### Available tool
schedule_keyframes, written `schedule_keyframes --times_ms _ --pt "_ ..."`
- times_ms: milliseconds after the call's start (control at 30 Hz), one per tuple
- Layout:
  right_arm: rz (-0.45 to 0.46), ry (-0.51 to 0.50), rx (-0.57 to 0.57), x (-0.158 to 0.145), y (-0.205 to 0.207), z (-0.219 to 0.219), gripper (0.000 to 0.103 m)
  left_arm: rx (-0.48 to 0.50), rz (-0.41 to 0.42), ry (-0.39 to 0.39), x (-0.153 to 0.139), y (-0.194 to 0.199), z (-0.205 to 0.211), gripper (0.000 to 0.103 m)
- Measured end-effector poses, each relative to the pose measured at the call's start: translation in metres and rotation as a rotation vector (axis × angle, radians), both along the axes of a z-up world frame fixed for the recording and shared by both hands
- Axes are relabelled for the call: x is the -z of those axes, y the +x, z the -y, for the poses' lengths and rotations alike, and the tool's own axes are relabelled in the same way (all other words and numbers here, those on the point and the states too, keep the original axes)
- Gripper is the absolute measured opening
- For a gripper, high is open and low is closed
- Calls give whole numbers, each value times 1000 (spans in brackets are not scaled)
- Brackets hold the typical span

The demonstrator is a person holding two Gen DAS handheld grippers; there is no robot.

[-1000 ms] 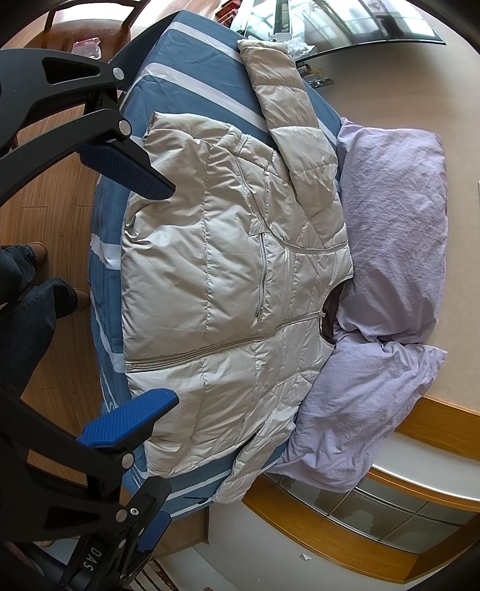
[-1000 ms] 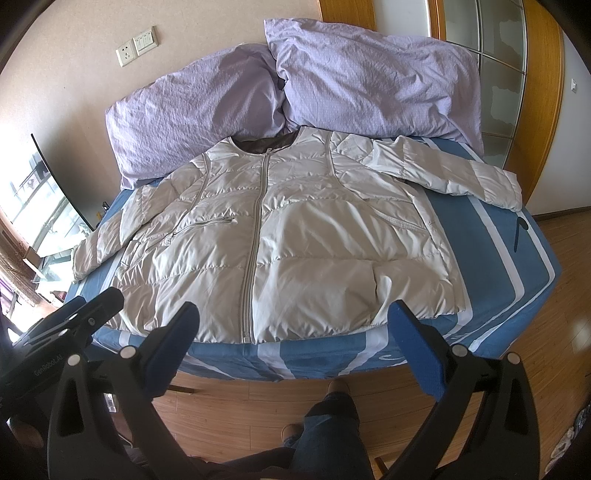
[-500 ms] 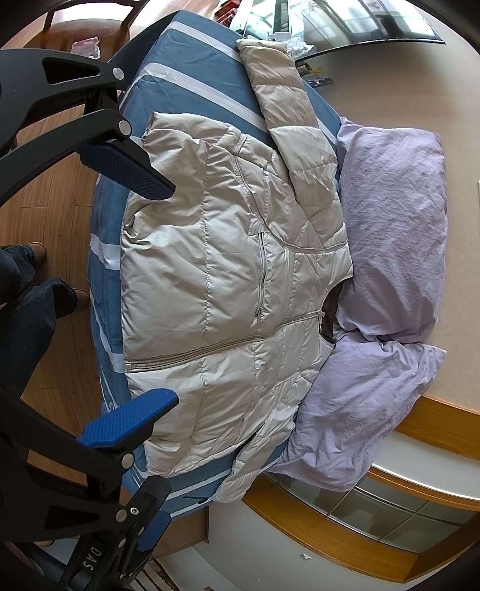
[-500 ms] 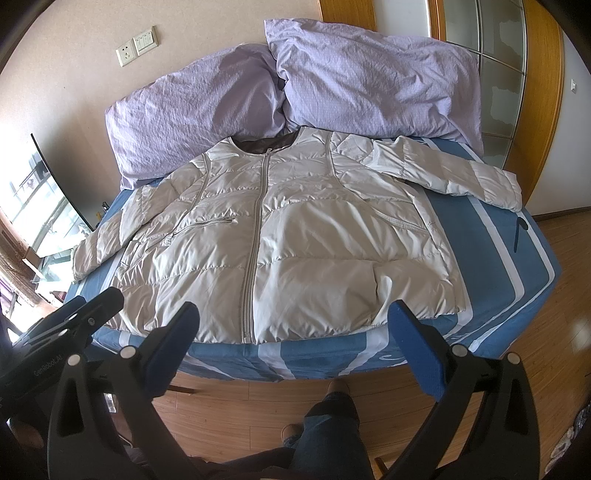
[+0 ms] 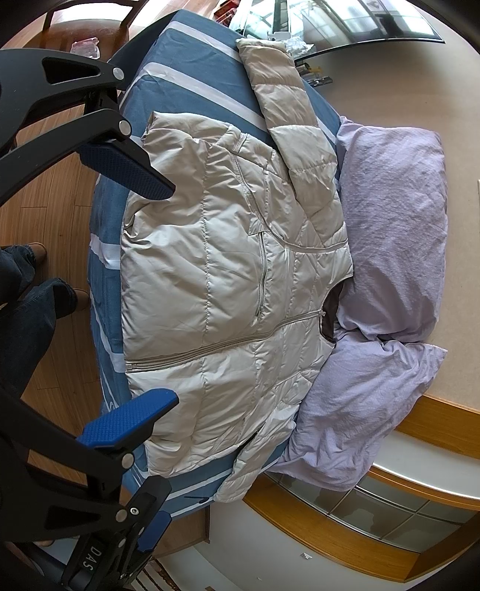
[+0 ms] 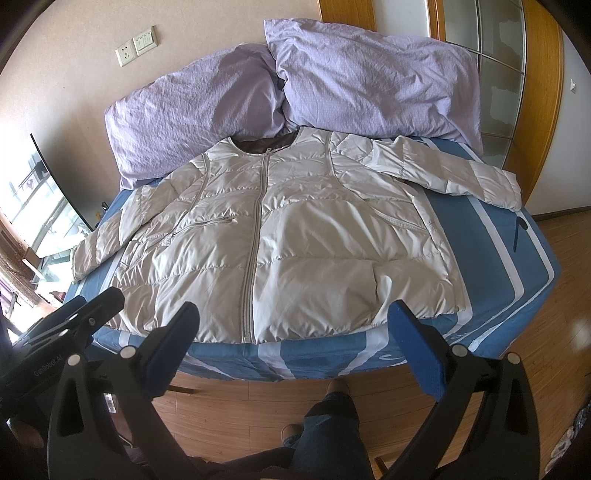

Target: Fold large clothes

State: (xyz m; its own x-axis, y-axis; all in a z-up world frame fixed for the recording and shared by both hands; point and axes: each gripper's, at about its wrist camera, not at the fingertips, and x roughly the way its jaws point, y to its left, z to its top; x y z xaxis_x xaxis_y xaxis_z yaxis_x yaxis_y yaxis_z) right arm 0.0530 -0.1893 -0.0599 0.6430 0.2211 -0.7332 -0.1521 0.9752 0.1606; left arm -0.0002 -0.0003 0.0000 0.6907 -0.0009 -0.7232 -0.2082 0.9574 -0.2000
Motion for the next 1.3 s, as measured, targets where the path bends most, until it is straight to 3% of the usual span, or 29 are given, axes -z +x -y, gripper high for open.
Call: schedule_keyframes --times_ms 1033,1300 --pt "-1 2 -1 1 3 -3 101 -1 -4 0 0 0 0 102" --pt "2 -10 8 6 19 -8 101 -26 -33 10 15 22 -11 102"
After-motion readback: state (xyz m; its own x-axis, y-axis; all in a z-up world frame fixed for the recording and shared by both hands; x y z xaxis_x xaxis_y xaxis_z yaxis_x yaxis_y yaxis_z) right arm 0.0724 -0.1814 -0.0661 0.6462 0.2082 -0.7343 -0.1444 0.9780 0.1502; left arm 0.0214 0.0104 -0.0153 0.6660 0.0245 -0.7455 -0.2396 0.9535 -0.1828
